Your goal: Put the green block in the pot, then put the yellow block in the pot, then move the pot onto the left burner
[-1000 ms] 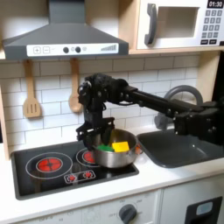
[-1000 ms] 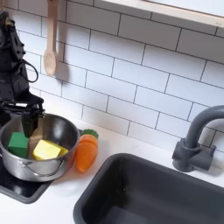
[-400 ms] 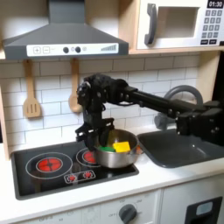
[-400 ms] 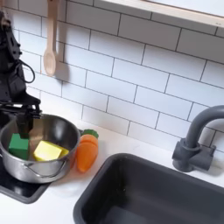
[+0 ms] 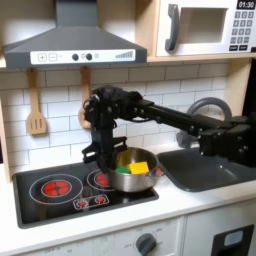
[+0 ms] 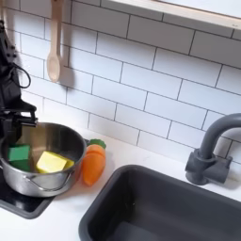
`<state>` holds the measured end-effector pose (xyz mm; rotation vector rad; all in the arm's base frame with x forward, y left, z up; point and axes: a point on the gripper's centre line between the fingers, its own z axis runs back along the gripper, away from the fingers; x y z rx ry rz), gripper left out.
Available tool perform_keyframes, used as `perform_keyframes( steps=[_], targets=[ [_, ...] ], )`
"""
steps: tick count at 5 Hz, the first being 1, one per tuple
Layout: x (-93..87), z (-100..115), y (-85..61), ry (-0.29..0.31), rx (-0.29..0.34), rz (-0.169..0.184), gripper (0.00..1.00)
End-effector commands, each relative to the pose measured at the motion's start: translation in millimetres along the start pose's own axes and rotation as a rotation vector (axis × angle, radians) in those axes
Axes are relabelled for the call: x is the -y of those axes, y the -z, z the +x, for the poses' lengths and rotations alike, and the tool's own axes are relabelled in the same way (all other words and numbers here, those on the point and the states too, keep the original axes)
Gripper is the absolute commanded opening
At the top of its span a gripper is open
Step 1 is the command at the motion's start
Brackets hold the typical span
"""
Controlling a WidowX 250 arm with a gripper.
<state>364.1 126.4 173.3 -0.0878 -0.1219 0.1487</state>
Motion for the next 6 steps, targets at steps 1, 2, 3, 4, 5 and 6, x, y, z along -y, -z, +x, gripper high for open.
perform_keyframes(
  steps=[1, 2, 3, 4, 5, 6],
  targets=[
    [-3.3, 1.4, -1.2, -0.008, 0.0, 0.0, 0.0],
    [-4.4, 3.1, -0.4, -0.009, -0.005, 0.002, 0.0],
    [-9.3, 5.6, -0.9, -0.02, -0.007, 0.0, 0.0],
    [-20.1, 8.4, -2.4, -0.035, 0.002, 0.01, 0.0],
    [-31.6, 7.1, 0.7, -0.057, -0.006, 0.016, 0.0],
    [-37.8, 6.4, -3.3, -0.068, 0.007, 0.018, 0.0]
  ],
)
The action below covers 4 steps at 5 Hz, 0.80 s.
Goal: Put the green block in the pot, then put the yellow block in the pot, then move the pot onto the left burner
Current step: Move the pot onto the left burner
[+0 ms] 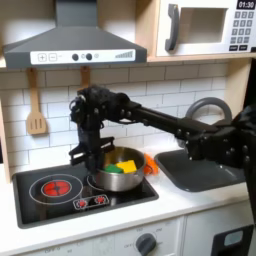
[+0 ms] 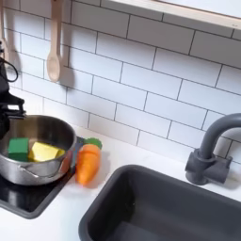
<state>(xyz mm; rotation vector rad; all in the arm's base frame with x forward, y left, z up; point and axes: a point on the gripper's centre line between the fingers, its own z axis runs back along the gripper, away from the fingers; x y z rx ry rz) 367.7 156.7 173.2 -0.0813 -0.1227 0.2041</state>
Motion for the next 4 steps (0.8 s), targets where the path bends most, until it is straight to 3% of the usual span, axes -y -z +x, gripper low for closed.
perform_keyframes(
  steps=[1, 4],
  targets=[
    [-19.2, -1.2, -4.9, -0.037, 0.008, 0.014, 0.0],
    [-58.1, 5.2, -7.6, -0.113, 0.024, 0.044, 0.0]
  ],
)
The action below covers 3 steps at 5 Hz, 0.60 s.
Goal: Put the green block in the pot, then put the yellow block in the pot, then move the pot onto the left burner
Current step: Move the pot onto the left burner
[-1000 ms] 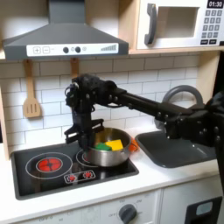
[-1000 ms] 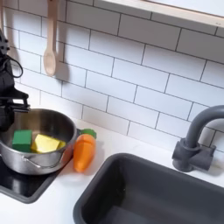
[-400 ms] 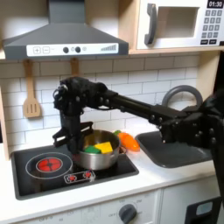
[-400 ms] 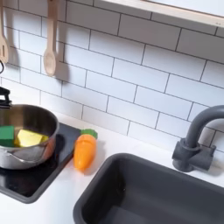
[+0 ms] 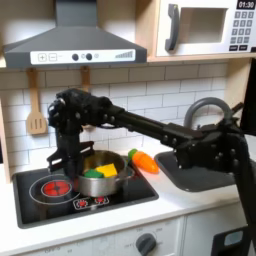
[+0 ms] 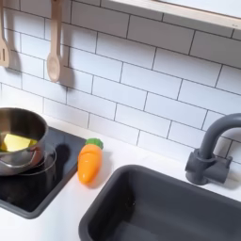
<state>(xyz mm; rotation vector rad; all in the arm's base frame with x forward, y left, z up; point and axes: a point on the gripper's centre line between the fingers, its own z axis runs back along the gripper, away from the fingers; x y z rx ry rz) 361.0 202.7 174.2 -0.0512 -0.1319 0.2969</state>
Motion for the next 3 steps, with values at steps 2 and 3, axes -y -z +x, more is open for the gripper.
perform_keyframes(
  steps=[2, 3],
  targets=[
    [-30.3, 9.0, -5.0, -0.069, 0.011, 0.013, 0.0],
    [-41.5, 10.9, -4.7, -0.096, 0.012, 0.018, 0.0]
  ],
)
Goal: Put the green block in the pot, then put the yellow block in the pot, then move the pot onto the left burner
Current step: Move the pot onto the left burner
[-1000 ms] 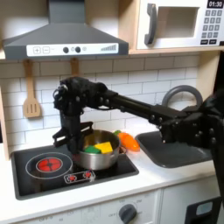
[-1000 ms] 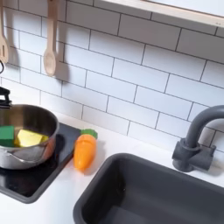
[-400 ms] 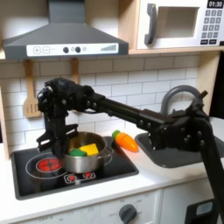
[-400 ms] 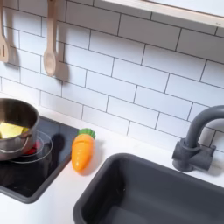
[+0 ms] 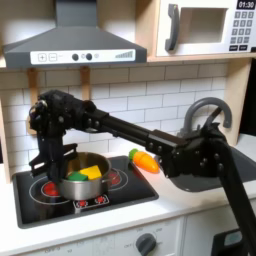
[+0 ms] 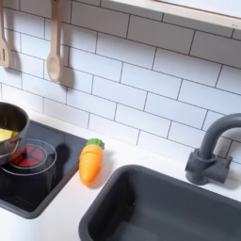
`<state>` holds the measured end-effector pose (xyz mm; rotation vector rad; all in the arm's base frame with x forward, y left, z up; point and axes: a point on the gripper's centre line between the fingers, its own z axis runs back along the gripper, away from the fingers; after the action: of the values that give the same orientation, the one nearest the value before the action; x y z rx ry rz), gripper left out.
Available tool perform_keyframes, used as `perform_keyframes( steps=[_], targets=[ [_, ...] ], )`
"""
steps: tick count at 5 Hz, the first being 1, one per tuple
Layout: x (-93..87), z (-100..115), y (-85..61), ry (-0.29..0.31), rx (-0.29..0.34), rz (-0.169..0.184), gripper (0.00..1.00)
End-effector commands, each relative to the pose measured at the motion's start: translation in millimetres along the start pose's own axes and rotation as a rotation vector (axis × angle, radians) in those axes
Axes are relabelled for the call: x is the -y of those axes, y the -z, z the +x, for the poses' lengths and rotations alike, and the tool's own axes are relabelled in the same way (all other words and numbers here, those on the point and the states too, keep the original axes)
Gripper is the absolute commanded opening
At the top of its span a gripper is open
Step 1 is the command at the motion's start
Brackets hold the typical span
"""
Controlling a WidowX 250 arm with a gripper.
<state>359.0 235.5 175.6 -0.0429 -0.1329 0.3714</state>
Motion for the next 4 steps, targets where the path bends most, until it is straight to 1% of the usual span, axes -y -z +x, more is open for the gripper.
perform_keyframes(
  steps=[1, 2, 4],
  targets=[
    [-16.2, 6.5, -2.5, -0.04, 0.007, 0.004, 0.0],
    [-27.2, 9.5, -4.1, -0.07, 0.004, 0.002, 0.0],
    [-37.5, 10.6, -3.1, -0.097, 0.001, 0.008, 0.0]
  ],
)
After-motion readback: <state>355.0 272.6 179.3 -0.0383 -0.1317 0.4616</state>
